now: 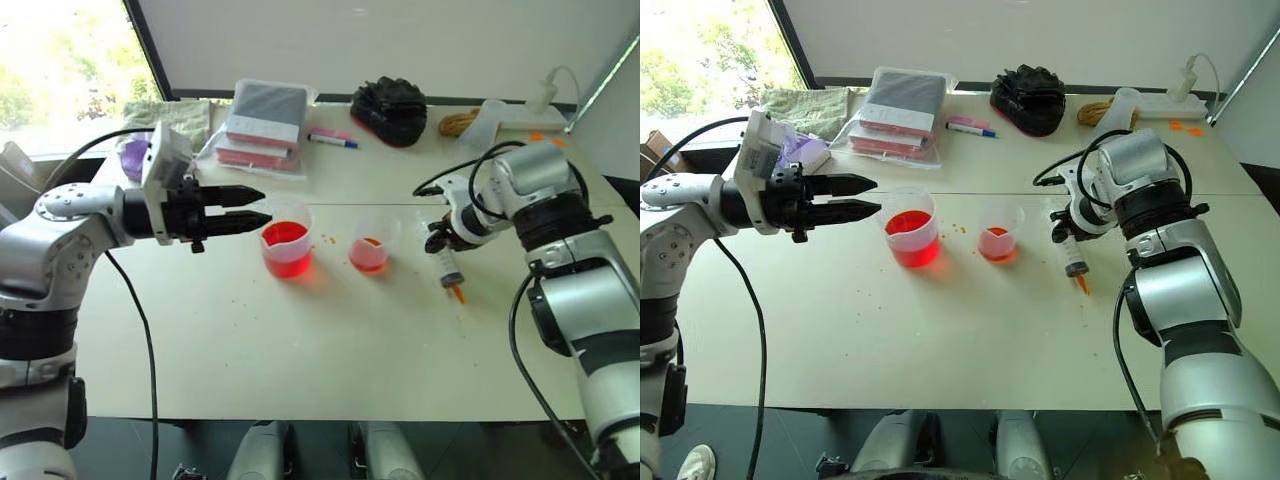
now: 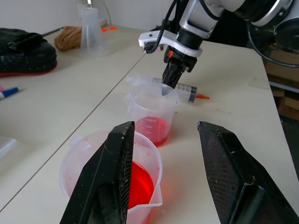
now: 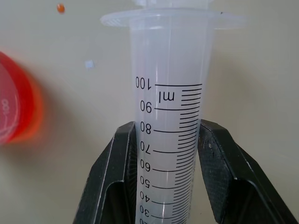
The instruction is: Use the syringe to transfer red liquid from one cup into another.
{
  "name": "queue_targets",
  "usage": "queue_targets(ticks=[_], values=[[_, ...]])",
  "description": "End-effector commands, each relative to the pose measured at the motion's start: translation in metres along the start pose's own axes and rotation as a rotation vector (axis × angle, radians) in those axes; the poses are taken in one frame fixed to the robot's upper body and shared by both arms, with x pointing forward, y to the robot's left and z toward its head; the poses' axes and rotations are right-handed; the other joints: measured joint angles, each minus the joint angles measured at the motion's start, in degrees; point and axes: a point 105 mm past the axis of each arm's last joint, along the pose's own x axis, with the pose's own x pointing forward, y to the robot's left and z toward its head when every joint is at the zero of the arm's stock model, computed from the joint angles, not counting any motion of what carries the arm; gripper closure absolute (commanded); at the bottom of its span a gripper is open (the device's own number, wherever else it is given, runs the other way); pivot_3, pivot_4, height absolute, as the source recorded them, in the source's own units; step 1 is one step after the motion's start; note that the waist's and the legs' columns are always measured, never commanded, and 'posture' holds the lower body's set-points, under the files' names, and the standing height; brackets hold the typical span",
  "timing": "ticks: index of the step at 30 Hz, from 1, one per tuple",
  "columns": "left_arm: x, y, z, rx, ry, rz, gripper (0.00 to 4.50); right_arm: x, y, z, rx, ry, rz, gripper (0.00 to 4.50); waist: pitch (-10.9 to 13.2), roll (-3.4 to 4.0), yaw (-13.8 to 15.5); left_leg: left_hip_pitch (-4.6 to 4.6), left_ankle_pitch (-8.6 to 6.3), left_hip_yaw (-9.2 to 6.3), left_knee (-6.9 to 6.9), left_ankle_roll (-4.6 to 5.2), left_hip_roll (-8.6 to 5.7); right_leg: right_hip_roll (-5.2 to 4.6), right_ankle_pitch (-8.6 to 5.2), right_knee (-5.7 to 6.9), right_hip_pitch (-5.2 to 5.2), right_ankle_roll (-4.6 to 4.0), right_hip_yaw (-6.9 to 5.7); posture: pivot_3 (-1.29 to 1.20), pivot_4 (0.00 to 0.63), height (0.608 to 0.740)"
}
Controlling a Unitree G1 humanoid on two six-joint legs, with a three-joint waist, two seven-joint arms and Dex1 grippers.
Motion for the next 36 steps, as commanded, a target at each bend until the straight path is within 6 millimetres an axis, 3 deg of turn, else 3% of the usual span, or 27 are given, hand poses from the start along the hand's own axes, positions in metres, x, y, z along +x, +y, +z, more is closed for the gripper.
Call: queue_targets(ticks=[1,5,7,11,17,21,24,30,36], values=[[-0.005,0.008,0.026,0.066,-0.056,0.028,2.26,-0.051,-0.015,0.053,-0.061,-0.384,-0.07,3.19,0.0,0.0,0.09,0.0,0.0,0.01,0.0,0.0,0.0,0.0,0.0,0.0,-0.01,0.0,0.0,0.0,0.15,0.74],[-0.003,0.015,0.037,0.058,-0.108,0.035,2.26,-0.097,-0.008,0.094,-0.062,-0.769,-0.029,3.19,0.01,0.01,0.0,-0.04,0.0,-0.01,-0.02,0.0,-0.01,0.04,0.01,0.0,-0.02,0.01,-0.01,0.0,0.15,0.74],[-0.003,0.017,0.044,0.058,-0.13,0.04,2.26,-0.129,0.012,0.11,-0.169,-1.058,0.021,3.19,0.0,0.0,-0.17,-0.02,0.0,0.0,-0.03,-0.01,0.01,0.07,0.01,0.01,-0.03,0.01,-0.01,0.0,0.15,0.74],[-0.009,0.017,0.06,0.058,-0.169,0.057,2.26,-0.156,0.07,0.112,-0.24,-1.302,0.302,3.19,0.01,0.01,-0.77,-0.01,0.04,0.03,-0.05,-0.08,0.09,0.17,0.01,0.12,-0.06,0.02,0.06,0.0,0.15,0.74],[-0.019,0.02,0.069,0.079,-0.156,0.096,2.26,-0.18,0.151,0.097,-0.284,-1.464,0.76,3.19,0.01,0.01,-0.52,0.01,0.11,-0.03,-0.05,-0.18,0.15,0.21,0.01,0.2,-0.06,0.02,0.06,0.0,0.15,0.74],[-0.031,0.018,0.077,0.103,-0.135,0.115,2.26,-0.171,0.178,0.085,-0.254,-1.435,0.94,3.19,-0.01,-0.03,-0.04,0.01,0.11,-0.07,-0.03,-0.19,0.13,0.18,0.01,0.18,-0.02,0.02,0.03,0.0,0.15,0.74],[-0.04,0.018,0.076,0.109,-0.089,0.125,2.26,-0.156,0.192,0.072,-0.294,-1.406,0.971,3.19,-0.02,-0.03,0.03,0.01,0.11,-0.09,-0.02,-0.19,0.07,0.14,0.01,0.15,0.02,0.01,0.02,0.0,0.15,0.74],[-0.05,0.022,0.085,0.116,-0.072,0.145,2.26,-0.112,0.206,0.059,-0.304,-1.355,0.918,3.19,-0.01,-0.03,-0.29,0.01,0.11,-0.1,-0.03,-0.19,0.08,0.25,0.01,0.17,-0.01,0.01,0.02,0.0,0.15,0.74],[-0.048,0.023,0.088,0.112,-0.061,0.137,2.26,-0.083,0.211,0.057,-0.273,-1.359,0.836,3.19,-0.01,-0.03,-0.39,0.02,0.15,-0.09,-0.03,-0.26,0.08,0.29,0.01,0.18,-0.01,0.01,0.01,0.0,0.15,0.74]])
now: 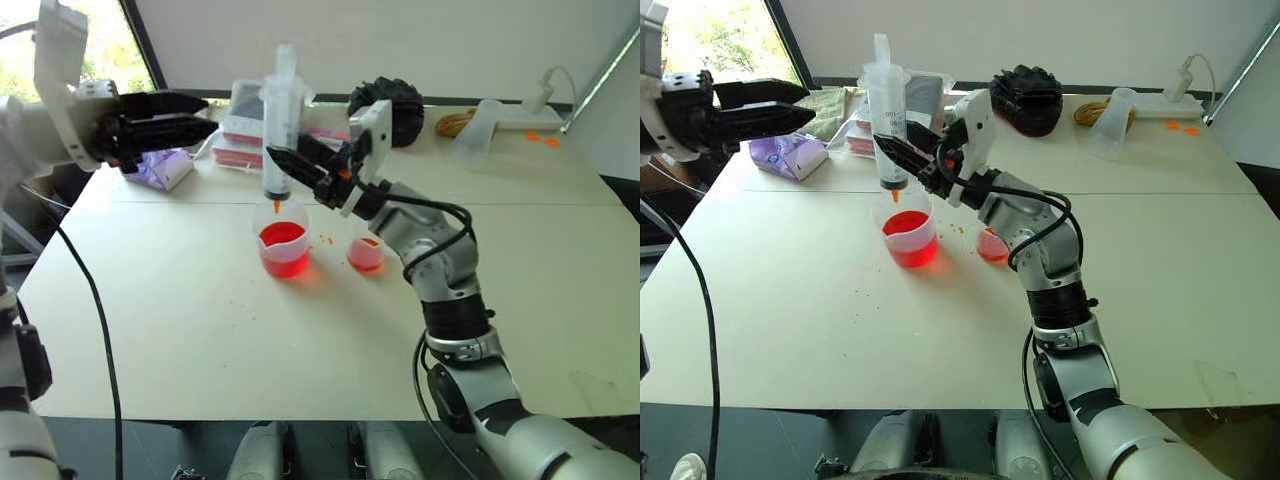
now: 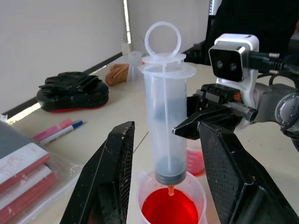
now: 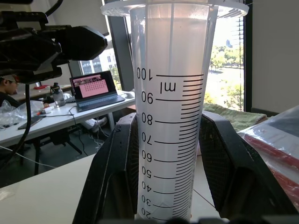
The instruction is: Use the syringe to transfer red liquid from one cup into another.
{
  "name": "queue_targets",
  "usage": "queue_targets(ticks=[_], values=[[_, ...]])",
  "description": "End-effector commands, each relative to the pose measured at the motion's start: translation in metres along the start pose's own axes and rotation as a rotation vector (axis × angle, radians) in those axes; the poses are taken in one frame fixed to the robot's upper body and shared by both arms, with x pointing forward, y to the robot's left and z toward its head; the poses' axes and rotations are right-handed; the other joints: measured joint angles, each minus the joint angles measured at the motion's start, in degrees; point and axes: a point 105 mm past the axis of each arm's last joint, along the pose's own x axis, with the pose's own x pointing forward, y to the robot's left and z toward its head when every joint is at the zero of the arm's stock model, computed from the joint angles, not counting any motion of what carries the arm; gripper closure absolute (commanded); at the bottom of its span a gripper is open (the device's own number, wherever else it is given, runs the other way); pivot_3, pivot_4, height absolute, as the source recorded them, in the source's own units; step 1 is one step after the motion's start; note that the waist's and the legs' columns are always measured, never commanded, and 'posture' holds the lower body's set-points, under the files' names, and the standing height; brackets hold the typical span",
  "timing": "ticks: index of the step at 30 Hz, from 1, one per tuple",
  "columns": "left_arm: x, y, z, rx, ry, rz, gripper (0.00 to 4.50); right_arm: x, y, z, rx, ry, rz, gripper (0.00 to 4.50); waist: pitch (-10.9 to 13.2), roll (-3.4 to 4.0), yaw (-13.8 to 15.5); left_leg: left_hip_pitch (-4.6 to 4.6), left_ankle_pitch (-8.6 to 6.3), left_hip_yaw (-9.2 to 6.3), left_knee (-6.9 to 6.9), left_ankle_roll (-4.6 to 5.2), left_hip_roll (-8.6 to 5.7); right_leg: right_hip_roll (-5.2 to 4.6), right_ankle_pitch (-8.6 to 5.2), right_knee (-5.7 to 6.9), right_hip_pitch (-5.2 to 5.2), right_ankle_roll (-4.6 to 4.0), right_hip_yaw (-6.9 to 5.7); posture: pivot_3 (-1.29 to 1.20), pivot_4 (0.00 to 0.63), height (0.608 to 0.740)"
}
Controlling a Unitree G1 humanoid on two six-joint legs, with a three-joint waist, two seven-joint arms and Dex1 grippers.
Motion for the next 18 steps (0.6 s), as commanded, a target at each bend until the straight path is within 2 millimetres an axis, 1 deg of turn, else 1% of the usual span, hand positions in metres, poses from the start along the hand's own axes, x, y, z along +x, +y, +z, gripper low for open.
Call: queue_targets(ticks=[1,3,11,18], values=[[-0.002,-0.001,0.012,0.037,-0.007,0.0,2.26,0.002,-0.001,-0.006,-0.058,-0.031,-0.034,3.19,0.0,0.0,0.0,0.0,0.03,0.0,0.0,-0.05,0.0,0.0,0.0,0.0,0.0,0.0,0.0,0.0,0.15,0.74],[0.0,-0.001,0.012,0.037,-0.005,-0.005,2.26,0.001,-0.003,-0.017,-0.074,-0.014,-0.059,3.19,0.0,0.0,0.04,0.0,0.13,0.01,0.0,-0.23,0.0,0.0,0.0,-0.01,0.01,0.0,0.0,0.0,0.15,0.74],[0.004,-0.002,0.011,0.029,-0.004,-0.021,2.26,-0.003,-0.002,-0.052,-0.13,0.046,-0.101,3.19,0.0,0.0,0.03,0.0,0.15,0.0,0.0,-0.26,0.0,0.0,0.0,-0.01,0.0,0.0,0.01,0.0,0.15,0.74],[0.012,-0.003,0.005,0.008,0.002,-0.048,2.26,-0.009,0.004,-0.066,-0.148,0.077,-0.107,3.19,0.0,-0.01,0.02,0.0,0.15,0.0,0.0,-0.27,0.0,0.0,0.0,0.0,0.0,0.0,0.01,0.0,0.15,0.74]])
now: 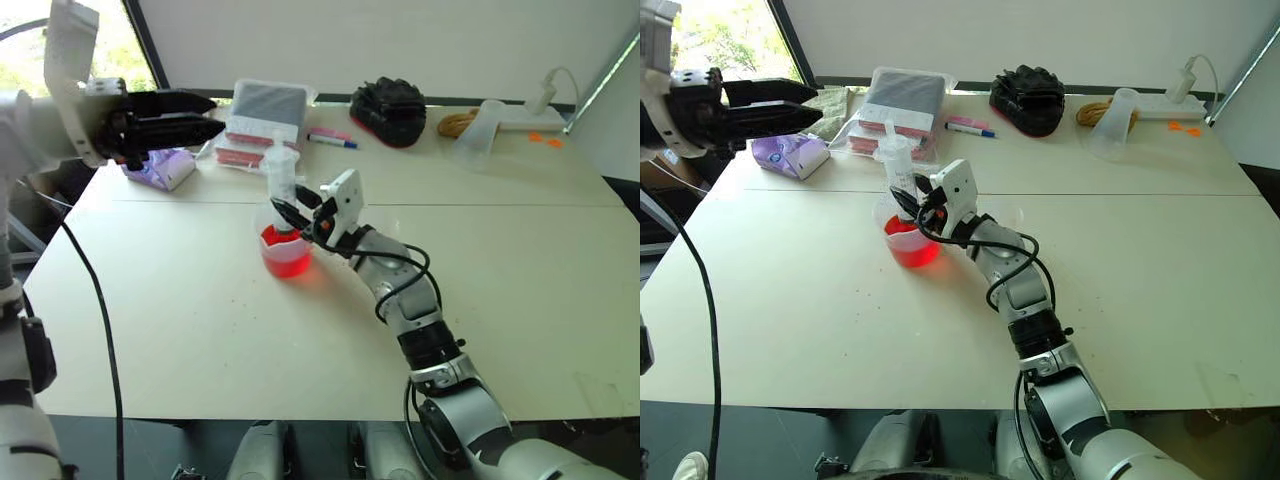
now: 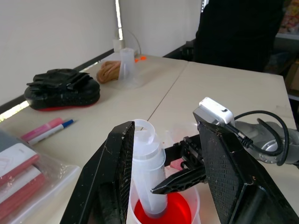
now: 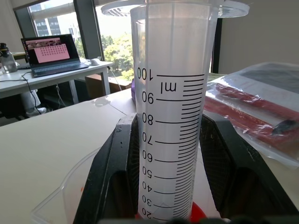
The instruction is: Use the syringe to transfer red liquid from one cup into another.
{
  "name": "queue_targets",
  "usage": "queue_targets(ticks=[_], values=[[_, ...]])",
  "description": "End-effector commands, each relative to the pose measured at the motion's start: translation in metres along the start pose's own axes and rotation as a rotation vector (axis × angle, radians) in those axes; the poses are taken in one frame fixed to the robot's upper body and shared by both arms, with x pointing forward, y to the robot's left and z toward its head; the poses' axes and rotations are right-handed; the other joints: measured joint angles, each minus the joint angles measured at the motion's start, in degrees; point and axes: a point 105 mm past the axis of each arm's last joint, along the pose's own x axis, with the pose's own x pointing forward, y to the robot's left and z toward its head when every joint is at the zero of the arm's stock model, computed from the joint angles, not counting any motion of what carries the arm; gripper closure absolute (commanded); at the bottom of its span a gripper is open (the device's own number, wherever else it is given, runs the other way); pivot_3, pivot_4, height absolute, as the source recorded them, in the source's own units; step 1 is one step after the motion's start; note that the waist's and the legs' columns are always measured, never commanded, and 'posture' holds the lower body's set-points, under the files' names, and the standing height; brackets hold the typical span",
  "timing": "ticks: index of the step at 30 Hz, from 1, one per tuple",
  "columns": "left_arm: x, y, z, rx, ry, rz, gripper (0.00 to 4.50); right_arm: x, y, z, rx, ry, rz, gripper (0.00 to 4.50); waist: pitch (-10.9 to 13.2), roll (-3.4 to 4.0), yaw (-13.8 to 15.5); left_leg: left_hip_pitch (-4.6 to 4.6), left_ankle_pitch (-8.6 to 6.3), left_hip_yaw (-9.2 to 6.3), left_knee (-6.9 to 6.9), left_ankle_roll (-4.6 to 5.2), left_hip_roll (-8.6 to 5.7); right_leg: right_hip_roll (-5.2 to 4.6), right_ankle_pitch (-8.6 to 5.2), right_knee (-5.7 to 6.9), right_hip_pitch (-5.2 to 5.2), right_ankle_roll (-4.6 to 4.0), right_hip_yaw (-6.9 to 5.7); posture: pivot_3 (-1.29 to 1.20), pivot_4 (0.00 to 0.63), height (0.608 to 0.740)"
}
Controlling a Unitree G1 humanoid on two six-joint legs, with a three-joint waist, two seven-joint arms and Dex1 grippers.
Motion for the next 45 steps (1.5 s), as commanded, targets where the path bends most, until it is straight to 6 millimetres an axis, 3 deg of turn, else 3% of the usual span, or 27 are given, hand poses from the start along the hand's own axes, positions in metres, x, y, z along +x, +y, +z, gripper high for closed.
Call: queue_targets(ticks=[1,6,12,45], values=[[0.001,-0.001,0.008,0.032,-0.012,-0.005,2.26,0.001,0.005,0.012,-0.034,-0.051,0.008,3.19,0.0,0.0,0.0,0.0,0.0,0.0,0.0,0.0,0.0,0.0,0.0,0.01,0.0,0.0,0.0,0.0,0.15,0.74],[0.005,0.0,-0.003,0.01,0.019,-0.016,2.26,0.001,0.005,0.013,-0.038,-0.054,0.001,3.19,0.0,0.0,0.0,0.0,0.01,-0.01,0.0,-0.01,0.0,0.01,0.0,0.01,0.0,0.0,0.0,0.0,0.15,0.74],[0.006,0.002,-0.032,-0.002,0.124,0.006,2.26,-0.001,0.004,0.015,-0.05,-0.056,0.001,3.19,0.0,0.0,-0.03,0.01,0.01,-0.01,0.0,-0.02,0.01,0.01,0.0,0.01,0.0,0.0,0.0,0.0,0.15,0.74],[0.062,0.004,-0.046,-0.094,0.041,-0.115,2.26,-0.006,0.01,0.015,-0.067,-0.029,0.031,3.19,0.01,-0.02,0.1,0.02,0.01,0.0,0.01,-0.02,0.0,0.01,0.0,0.02,0.02,0.0,0.0,0.0,0.15,0.74]])
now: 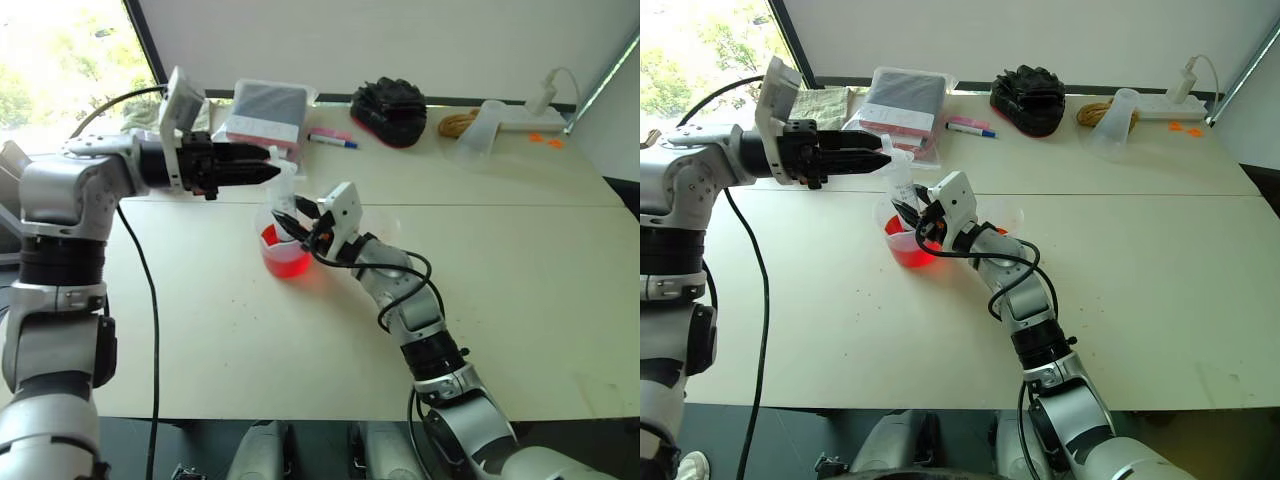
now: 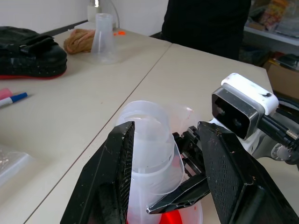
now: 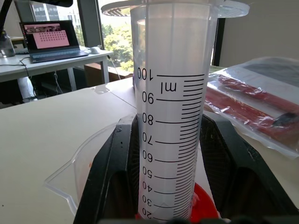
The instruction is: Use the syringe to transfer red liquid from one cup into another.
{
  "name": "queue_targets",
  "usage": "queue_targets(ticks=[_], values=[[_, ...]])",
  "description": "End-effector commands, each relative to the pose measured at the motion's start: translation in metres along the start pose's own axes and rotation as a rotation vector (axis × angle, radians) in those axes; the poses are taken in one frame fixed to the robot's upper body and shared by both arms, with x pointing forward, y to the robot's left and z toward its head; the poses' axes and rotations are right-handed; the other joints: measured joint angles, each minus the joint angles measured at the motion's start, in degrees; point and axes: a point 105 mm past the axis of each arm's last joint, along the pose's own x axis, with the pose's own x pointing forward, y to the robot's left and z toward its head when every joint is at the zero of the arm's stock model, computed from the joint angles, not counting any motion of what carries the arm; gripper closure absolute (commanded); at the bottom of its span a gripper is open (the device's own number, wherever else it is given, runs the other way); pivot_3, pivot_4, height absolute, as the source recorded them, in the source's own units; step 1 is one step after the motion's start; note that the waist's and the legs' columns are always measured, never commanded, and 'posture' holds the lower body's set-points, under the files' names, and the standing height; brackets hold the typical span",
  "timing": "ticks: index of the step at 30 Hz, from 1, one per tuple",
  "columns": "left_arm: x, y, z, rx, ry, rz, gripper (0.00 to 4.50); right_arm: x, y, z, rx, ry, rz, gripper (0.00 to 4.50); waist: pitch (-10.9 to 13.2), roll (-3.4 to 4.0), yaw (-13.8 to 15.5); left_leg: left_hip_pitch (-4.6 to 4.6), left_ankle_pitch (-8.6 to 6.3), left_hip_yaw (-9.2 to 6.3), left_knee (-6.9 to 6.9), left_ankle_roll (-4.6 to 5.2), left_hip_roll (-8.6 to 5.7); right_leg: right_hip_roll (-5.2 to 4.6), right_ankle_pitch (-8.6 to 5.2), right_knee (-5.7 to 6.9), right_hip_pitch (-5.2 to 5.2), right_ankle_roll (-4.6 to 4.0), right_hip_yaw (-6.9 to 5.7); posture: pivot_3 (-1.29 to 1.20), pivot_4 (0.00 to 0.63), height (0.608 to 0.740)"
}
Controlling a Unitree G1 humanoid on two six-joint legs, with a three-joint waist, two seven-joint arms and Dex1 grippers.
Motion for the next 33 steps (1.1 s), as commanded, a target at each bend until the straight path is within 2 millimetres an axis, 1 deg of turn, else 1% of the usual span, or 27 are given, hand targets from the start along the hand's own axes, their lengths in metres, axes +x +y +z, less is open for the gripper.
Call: queue_targets(ticks=[1,11,14,15,17,18,26,28,33], values=[[0.003,-0.003,0.012,0.048,-0.012,-0.014,2.26,0.001,0.005,0.019,-0.034,-0.061,0.018,3.19,0.0,0.0,-0.01,0.0,0.0,0.0,0.0,0.0,0.0,0.0,0.0,0.0,0.0,0.0,0.0,0.0,0.15,0.74],[0.014,-0.006,0.011,0.022,-0.019,-0.043,2.26,0.0,0.005,0.018,-0.036,-0.055,0.016,3.19,0.0,0.0,-0.01,0.0,0.0,0.0,0.0,0.0,0.0,0.0,0.0,0.0,0.0,0.0,0.0,0.0,0.15,0.74],[0.015,-0.005,0.009,0.012,-0.016,-0.041,3.1,-0.001,0.004,0.018,-0.036,-0.054,0.015,3.19,0.0,0.0,0.0,0.0,0.0,0.0,0.0,0.0,0.0,-0.01,0.0,0.0,0.0,0.0,0.0,0.0,0.15,0.74],[0.015,-0.006,0.009,0.01,-0.017,-0.042,3.42,-0.001,0.004,0.018,-0.037,-0.054,0.015,3.19,0.0,0.0,-0.01,0.0,0.0,0.0,0.0,0.0,0.0,0.0,0.0,0.0,0.0,0.0,0.01,0.0,0.15,0.74],[0.015,-0.006,0.008,0.008,-0.016,-0.043,4.2,-0.001,0.004,0.018,-0.037,-0.053,0.015,3.19,0.0,0.0,-0.01,0.01,0.0,0.0,0.0,0.0,0.0,-0.01,0.0,0.0,0.0,0.0,0.0,0.0,0.15,0.74],[0.015,-0.006,0.007,0.005,-0.014,-0.043,4.47,-0.001,0.005,0.018,-0.037,-0.053,0.015,3.19,0.0,0.0,-0.01,0.01,0.0,0.0,0.0,-0.01,0.0,0.0,0.0,0.0,0.0,0.0,0.0,0.0,0.15,0.74],[0.015,-0.007,0.006,-0.002,-0.01,-0.046,4.47,-0.001,0.006,0.017,-0.029,-0.049,0.021,3.19,-0.01,0.0,-0.01,0.02,0.0,0.0,0.0,-0.01,0.0,-0.01,0.0,0.01,0.01,0.0,0.01,0.0,0.15,0.74],[0.014,-0.006,0.009,0.001,-0.018,-0.042,4.47,-0.001,0.007,0.017,-0.027,-0.046,0.025,3.19,-0.01,0.0,-0.01,0.02,0.0,0.0,0.0,0.0,0.0,-0.01,0.0,0.01,0.01,0.0,0.01,0.0,0.15,0.74],[0.013,-0.006,0.023,0.02,-0.053,-0.036,4.47,-0.002,0.01,0.014,-0.011,-0.035,0.043,3.19,-0.01,0.0,0.0,0.02,0.0,0.0,0.0,0.0,0.0,-0.01,0.0,0.0,0.01,0.0,0.01,0.0,0.15,0.74]])
